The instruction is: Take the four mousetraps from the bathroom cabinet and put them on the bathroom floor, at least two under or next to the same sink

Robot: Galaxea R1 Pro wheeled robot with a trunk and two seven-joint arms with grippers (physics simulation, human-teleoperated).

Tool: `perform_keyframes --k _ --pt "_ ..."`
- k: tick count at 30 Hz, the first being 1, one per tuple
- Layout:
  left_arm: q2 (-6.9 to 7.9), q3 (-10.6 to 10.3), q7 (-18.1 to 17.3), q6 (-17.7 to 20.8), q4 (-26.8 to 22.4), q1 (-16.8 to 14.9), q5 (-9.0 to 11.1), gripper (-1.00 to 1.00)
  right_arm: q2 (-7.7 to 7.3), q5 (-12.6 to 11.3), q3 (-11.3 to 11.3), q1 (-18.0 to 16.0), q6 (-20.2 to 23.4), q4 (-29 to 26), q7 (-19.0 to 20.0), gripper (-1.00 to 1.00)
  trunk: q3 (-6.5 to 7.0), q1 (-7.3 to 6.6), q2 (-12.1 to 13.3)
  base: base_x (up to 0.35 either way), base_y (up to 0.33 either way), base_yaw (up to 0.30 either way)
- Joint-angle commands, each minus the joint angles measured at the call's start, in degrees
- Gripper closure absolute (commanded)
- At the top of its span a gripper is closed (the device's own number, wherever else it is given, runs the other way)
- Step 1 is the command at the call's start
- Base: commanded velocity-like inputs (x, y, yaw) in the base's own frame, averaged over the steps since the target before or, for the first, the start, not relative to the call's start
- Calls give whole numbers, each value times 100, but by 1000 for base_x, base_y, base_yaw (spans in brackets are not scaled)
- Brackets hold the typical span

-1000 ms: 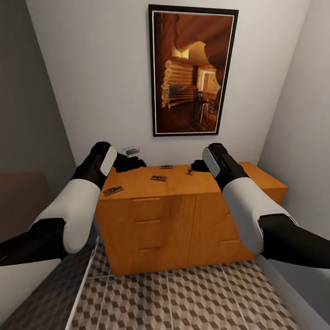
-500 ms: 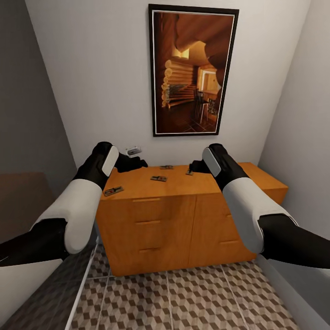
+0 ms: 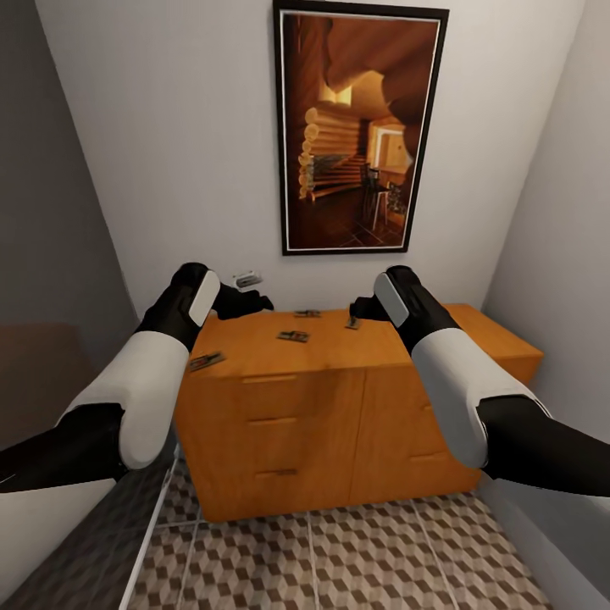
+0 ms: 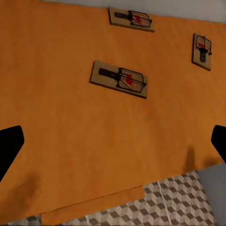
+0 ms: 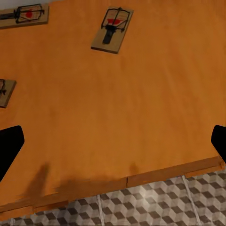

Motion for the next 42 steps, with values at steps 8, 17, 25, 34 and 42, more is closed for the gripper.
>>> perform_keyframes --k 8,17,25,34,42 --pt "-7 33 1 26 10 -5 5 -100 -4 -60 20 -5 14 -5 -52 -100 -6 3 -3 305 0 0" --pt "-7 33 1 26 13 -5 5 -100 0 -60 20 -2 14 2 -52 -100 -6 3 -3 234 0 0" --pt "-7 33 1 26 13 -5 5 -100 3 -60 17 -3 35 7 -52 -100 -6 3 -3 50 0 0" --pt "-7 33 1 29 15 -3 5 -100 7 -60 10 -1 165 15 -88 -100 -6 3 -3 6 0 0" --pt "-7 33 1 33 35 -2 5 -100 12 -62 2 0 186 126 -206 -100 -6 3 -3 78 0 0"
